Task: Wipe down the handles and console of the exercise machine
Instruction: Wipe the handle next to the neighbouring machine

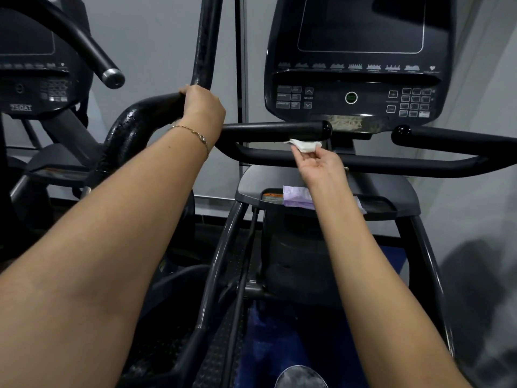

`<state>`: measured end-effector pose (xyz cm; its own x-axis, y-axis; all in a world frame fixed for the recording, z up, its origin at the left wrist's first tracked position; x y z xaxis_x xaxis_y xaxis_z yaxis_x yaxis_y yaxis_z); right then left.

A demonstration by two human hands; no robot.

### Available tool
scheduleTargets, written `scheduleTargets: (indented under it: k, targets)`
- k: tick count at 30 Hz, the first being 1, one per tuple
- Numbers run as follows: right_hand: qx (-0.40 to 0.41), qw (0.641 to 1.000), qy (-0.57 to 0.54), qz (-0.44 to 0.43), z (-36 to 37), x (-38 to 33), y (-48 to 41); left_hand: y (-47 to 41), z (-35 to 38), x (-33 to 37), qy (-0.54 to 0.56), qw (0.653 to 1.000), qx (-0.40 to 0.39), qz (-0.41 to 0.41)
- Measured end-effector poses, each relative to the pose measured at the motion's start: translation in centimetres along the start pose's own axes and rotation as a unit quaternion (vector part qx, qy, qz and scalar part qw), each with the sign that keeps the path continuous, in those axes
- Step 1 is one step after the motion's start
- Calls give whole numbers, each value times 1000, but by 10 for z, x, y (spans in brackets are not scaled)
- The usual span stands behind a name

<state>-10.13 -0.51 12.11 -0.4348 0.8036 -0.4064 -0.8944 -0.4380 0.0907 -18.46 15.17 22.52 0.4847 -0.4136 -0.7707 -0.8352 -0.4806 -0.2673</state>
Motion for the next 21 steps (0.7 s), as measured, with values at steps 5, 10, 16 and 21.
scheduleTargets:
  k: [5, 10, 16, 21]
  targets:
    - [2, 999, 36, 40, 11, 24, -4, -1, -3, 1, 8, 1000, 7, -8]
    - [1, 999, -16, 31, 2, 9, -5, 3, -3, 4, -8, 1000, 8, -19]
    - [-1, 996, 34, 79, 19, 45, -6, 7, 0, 2, -11, 999, -2, -34]
    - [-4, 999, -33, 33, 8, 20, -6, 13, -2, -3, 57, 997, 6, -58]
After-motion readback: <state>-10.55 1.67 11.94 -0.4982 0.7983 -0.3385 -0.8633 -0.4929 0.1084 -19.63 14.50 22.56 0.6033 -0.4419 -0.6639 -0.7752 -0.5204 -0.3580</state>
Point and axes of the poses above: each hand's wrist, its own y-axis away from the middle knuckle, its own z-axis out of the palm, x = y × z, the point moved 9 cm from there along -y, towards the middle knuckle, and after that the axes turned 6 degrees about y, right-handed, at the moved point
